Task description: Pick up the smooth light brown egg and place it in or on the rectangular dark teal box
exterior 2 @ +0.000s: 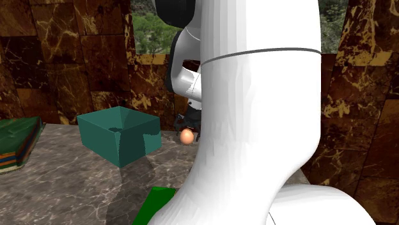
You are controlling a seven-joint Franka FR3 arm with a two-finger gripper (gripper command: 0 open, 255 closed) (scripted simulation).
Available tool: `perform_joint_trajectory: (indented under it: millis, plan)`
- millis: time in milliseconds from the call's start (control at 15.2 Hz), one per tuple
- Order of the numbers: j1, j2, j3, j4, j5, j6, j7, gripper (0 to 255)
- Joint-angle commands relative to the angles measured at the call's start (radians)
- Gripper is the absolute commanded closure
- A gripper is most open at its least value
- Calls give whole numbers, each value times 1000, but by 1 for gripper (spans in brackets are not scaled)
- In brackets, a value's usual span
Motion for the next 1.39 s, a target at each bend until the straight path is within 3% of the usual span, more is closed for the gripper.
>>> perform_joint_trajectory:
  millis: [0,132,198,792,1320]
  plan:
    - [0,0,0,0,0,0,0,0]
    - [0,0,0,0,0,0,0,0]
    - [0,0,0,0,0,0,0,255]
    - [0,0,0,0,0,0,0,255]
    - [3,-61,-11,31,-41,-86,48,255]
